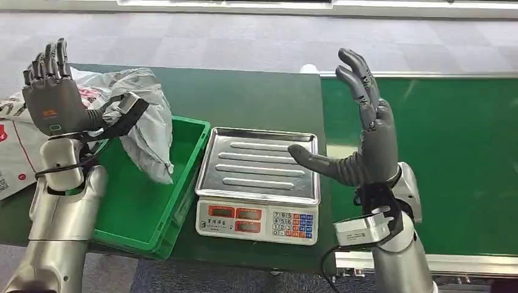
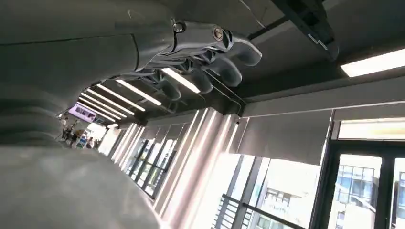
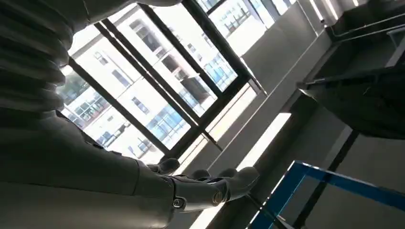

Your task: Moved the parcel from conveyor to table for the left to box.

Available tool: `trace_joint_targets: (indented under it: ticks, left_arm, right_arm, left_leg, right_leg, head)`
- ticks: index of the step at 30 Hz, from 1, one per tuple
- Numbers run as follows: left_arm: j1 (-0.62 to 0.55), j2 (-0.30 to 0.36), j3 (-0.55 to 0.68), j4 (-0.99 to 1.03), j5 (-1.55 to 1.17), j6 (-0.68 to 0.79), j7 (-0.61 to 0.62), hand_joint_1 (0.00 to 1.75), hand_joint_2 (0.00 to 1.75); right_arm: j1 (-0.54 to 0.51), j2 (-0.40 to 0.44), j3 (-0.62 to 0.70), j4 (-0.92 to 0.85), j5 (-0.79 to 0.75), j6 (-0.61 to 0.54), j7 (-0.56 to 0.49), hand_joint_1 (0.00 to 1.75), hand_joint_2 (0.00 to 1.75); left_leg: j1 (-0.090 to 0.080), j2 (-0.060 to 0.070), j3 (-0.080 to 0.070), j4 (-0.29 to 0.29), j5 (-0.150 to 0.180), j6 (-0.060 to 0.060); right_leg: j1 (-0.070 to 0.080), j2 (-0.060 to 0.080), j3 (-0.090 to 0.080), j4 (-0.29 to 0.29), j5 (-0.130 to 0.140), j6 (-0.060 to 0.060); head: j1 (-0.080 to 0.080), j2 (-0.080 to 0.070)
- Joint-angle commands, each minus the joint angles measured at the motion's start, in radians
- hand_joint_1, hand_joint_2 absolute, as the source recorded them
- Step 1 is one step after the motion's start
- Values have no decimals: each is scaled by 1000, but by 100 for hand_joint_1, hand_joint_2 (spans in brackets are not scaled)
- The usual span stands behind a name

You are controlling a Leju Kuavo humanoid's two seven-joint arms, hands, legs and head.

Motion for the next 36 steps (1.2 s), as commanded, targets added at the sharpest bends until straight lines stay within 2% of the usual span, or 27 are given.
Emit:
trace_joint_targets:
  ticks: [1, 6, 8, 9, 12, 14, 17, 18, 19, 20, 22, 26, 28, 29, 36]
  left_arm:
    - [-16, -32, 78, 15, -68, 4, -7, 0, 0]
    - [-10, -46, 112, 6, -53, 36, -38, 0, 0]
    - [2, -71, 126, -37, 21, 103, -89, 0, 0]
    - [16, -91, 128, -88, 142, 150, -161, 0, 0]
    - [40, -120, 123, -208, 306, 175, -259, 0, 0]
    - [32, -122, 115, -231, 258, 123, -244, 0, 0]
    - [-12, -105, 51, -199, 135, -111, -218, 0, 0]
    - [-37, -81, 6, -143, 53, -279, -193, 0, 0]
    - [-52, -78, -4, -92, 42, -334, -186, 0, 0]
    - [-80, -47, -59, 21, -13, -450, -210, 0, 0]
    - [-108, -19, -106, 210, 33, -544, -319, 0, 0]
    - [-112, -18, -106, 241, 35, -516, -323, 0, 0]
    - [-134, -15, -123, 320, 40, -520, -333, 0, 0]
    - [-159, -7, -156, 397, 52, -523, -369, 0, 0]
    - [-121, -7, -163, 351, 50, -548, -354, 0, 0]
  right_arm:
    - [-21, -4, -16, 40, -1, 0, -4, 0, 175]
    - [-28, 6, -13, 29, -1, 8, 4, 0, 175]
    - [-24, 9, -14, 22, 3, 8, 9, 0, 175]
    - [-17, 10, -14, 17, 4, 5, 10, 0, 175]
    - [-7, 10, -11, 20, 6, -3, 12, 0, 175]
    - [-10, 6, -7, 24, 6, -6, 12, 0, 175]
    - [-26, 2, -5, 31, 5, -12, 13, 0, 175]
    - [-39, -1, -6, 38, 4, -1, 12, 0, 175]
    - [-48, -1, -8, 45, 2, 7, 11, 0, 175]
    - [-63, 7, -14, 57, -1, 22, 7, 0, 175]
    - [-80, 18, -15, 79, 0, 34, 2, 0, 175]
    - [-81, 19, -14, 82, 0, 34, 2, 0, 175]
    - [-80, 22, -12, 82, 1, 34, 2, 0, 175]
    - [-47, 8, -10, 68, 5, 24, 0, 0, 175]
    - [-42, 0, -11, 64, 4, 20, -5, 0, 175]
  left_leg:
    - [1, 0, 2, -1, 0, 0]
    - [1, 0, 1, 0, 0, 0]
    - [0, 0, 1, -1, 0, 1]
    - [0, -1, 0, 0, 0, 1]
    - [1, -2, 1, 0, 0, 1]
    - [1, -1, 0, 0, -1, 1]
    - [1, -2, -1, 0, 0, 1]
    - [1, -2, 0, 0, 0, 1]
    - [1, -3, -1, 1, 0, 1]
    - [1, -3, -1, 0, 0, 1]
    - [0, -4, 0, -1, 1, 1]
    - [-1, -3, 1, -1, 1, 1]
    - [-1, -4, 1, -2, 1, 1]
    - [0, -2, 2, -2, 2, 0]
    - [1, -1, 2, -2, 2, -1]
  right_leg:
    - [1, -1, 2, -2, 0, 0]
    - [1, 0, 1, -1, 0, 0]
    - [1, 0, 2, -1, 0, 0]
    - [1, -1, 1, 0, 0, 0]
    - [1, -2, 2, -2, -1, 0]
    - [1, -2, 2, -1, -1, 0]
    - [1, -3, 1, -1, 0, 0]
    - [1, -3, 2, -1, 0, 0]
    - [1, -4, 1, 0, 0, 0]
    - [1, -4, 1, -1, 0, 0]
    - [0, -6, 2, -1, 0, -1]
    - [-1, -4, 2, -1, 0, 0]
    - [0, -5, 3, -1, 0, 0]
    - [0, -3, 3, -3, 2, -1]
    - [1, -2, 3, -3, 2, -2]
  head:
    - [0, 0]
    - [0, 0]
    - [0, 0]
    - [0, 0]
    - [0, 0]
    - [0, 0]
    - [0, 0]
    - [0, 0]
    - [0, 0]
    - [0, 0]
    - [0, 0]
    - [0, 0]
    - [0, 0]
    - [0, 0]
    - [0, 0]
